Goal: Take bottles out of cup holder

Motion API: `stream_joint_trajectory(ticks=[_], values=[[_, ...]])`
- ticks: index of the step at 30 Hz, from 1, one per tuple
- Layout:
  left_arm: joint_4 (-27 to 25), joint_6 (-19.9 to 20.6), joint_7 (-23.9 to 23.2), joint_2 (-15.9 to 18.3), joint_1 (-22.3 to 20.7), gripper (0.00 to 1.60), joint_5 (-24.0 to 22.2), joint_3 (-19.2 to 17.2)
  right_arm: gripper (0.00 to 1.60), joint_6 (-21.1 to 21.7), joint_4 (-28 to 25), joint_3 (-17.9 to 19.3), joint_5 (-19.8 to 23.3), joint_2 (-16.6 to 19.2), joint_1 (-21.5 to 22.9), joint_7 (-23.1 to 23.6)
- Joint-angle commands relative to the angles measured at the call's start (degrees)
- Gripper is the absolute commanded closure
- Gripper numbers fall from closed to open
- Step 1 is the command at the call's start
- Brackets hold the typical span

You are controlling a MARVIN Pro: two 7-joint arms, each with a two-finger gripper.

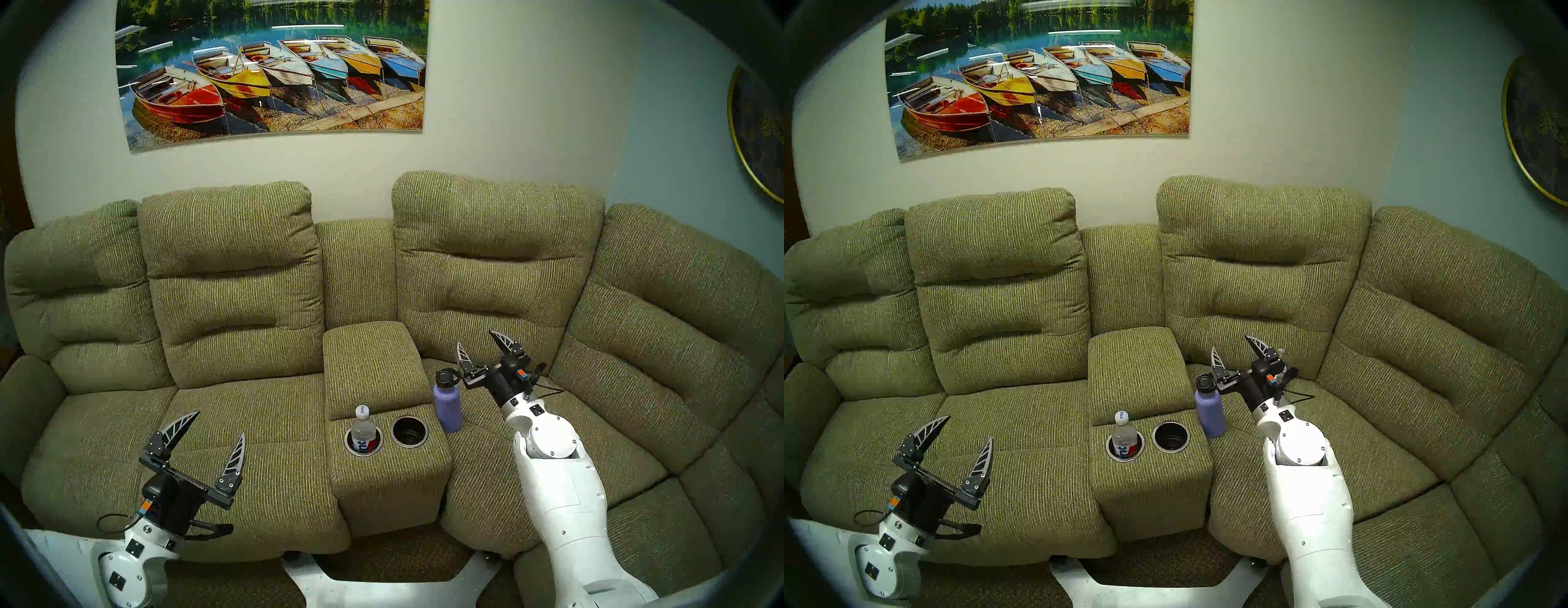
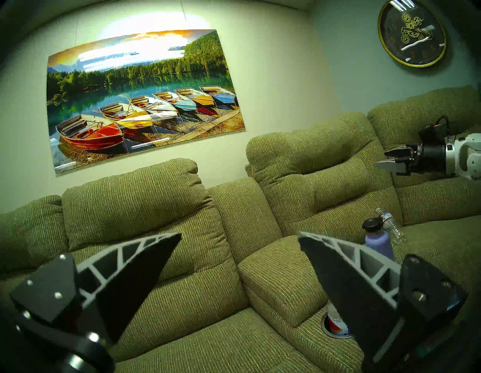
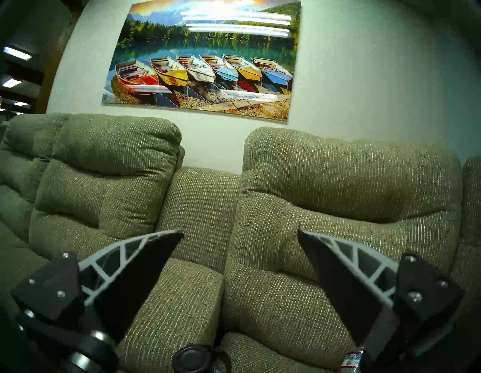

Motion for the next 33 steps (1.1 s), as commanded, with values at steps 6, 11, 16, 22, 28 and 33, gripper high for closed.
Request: stream_joint_trajectory(ticks=[6,11,16,22,28,33], values=[[1.02,8.46,-10.75,-7.82,-10.34,0.00,-1.91,1.43,0.00,5.61,-10.55,0.23,0.14,-0.84,-4.66,0.78],[1.84,13.22,-15.52,-11.85,-13.56,0.00,-3.07,1.58,0.00,8.63,-13.64,0.41,-0.08,-1.10,-6.26,0.97],[2.75,17.04,-19.73,-14.79,-16.38,0.00,-4.45,1.93,0.00,12.44,-16.89,0.50,-0.49,-1.39,-7.85,0.93],[6.05,20.24,-24.39,-19.63,-21.16,0.00,-5.32,3.32,0.00,18.54,-21.54,0.49,-1.53,-1.83,-9.88,0.53],[11.27,19.38,-26.73,-24.49,-24.89,0.00,-6.20,5.37,0.00,23.71,-24.63,0.37,-3.00,-2.34,-10.93,-0.04],[16.26,18.58,-27.73,-26.08,-27.33,0.00,-8.85,8.58,0.00,24.56,-24.89,0.30,-3.34,-2.42,-10.92,-0.14]])
